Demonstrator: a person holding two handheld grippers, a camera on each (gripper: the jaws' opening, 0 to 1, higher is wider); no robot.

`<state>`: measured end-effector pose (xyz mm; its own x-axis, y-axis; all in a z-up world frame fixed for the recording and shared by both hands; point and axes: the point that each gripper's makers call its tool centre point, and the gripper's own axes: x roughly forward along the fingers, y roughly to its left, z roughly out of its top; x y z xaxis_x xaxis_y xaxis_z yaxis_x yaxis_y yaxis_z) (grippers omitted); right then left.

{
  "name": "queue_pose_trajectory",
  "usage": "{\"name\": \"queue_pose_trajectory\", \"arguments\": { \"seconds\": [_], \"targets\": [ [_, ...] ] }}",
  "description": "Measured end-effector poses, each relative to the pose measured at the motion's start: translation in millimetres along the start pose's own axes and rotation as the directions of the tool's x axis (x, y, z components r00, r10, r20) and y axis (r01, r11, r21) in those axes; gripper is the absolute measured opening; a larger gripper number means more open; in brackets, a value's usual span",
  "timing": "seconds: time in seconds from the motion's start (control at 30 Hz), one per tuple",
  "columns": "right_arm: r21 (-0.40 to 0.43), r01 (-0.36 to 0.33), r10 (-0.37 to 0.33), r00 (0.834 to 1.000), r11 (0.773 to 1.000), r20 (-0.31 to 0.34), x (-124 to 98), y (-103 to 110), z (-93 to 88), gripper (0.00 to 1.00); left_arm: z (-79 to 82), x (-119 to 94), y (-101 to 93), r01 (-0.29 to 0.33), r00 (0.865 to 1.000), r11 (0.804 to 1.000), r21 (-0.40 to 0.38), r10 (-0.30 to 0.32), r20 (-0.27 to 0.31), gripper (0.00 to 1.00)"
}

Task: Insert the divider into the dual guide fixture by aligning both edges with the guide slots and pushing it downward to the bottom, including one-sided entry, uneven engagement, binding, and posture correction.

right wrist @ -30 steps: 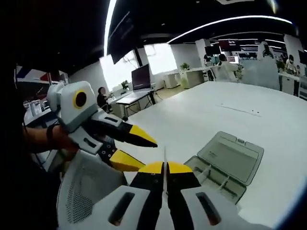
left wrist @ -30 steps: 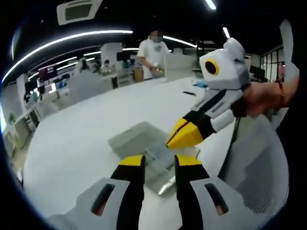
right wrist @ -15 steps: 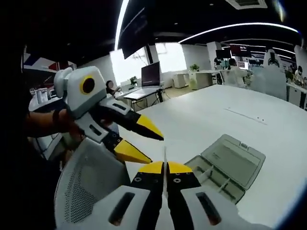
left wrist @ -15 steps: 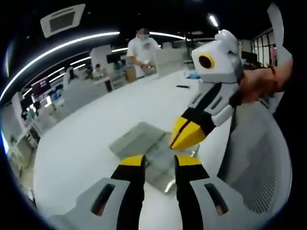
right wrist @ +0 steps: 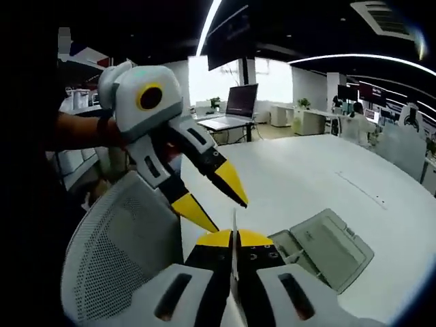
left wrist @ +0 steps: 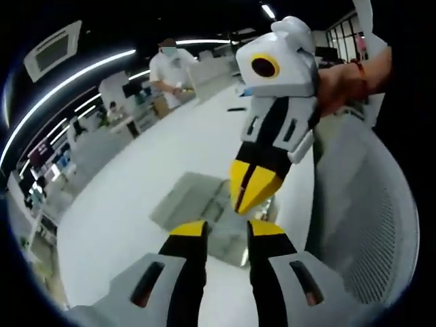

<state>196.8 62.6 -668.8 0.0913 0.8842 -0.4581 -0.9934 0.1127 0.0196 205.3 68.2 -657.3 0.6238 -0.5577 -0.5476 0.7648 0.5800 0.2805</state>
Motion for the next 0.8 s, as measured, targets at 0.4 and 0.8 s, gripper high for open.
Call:
{"name": "queue_pose_trajectory", "arguments": {
  "seconds": [0.4,0.8],
  "targets": [
    [-0.079,-0.025,0.023,0.999,0.997,-0.031,-0.3,6.9,-3.0,0.00,-2.0,2.8,-9.8,0.102,0.994,0.989,0.110,-0.097,-0.048,0.11],
    [-0.266,-0.097,0.076,0.993,0.959,-0.088,-1.3,14.4,-4.7,0.00,-8.3,3.7,-20.4,0.192,0.979,0.969,0.154,-0.178,-0.097,0.06]
  ]
}}
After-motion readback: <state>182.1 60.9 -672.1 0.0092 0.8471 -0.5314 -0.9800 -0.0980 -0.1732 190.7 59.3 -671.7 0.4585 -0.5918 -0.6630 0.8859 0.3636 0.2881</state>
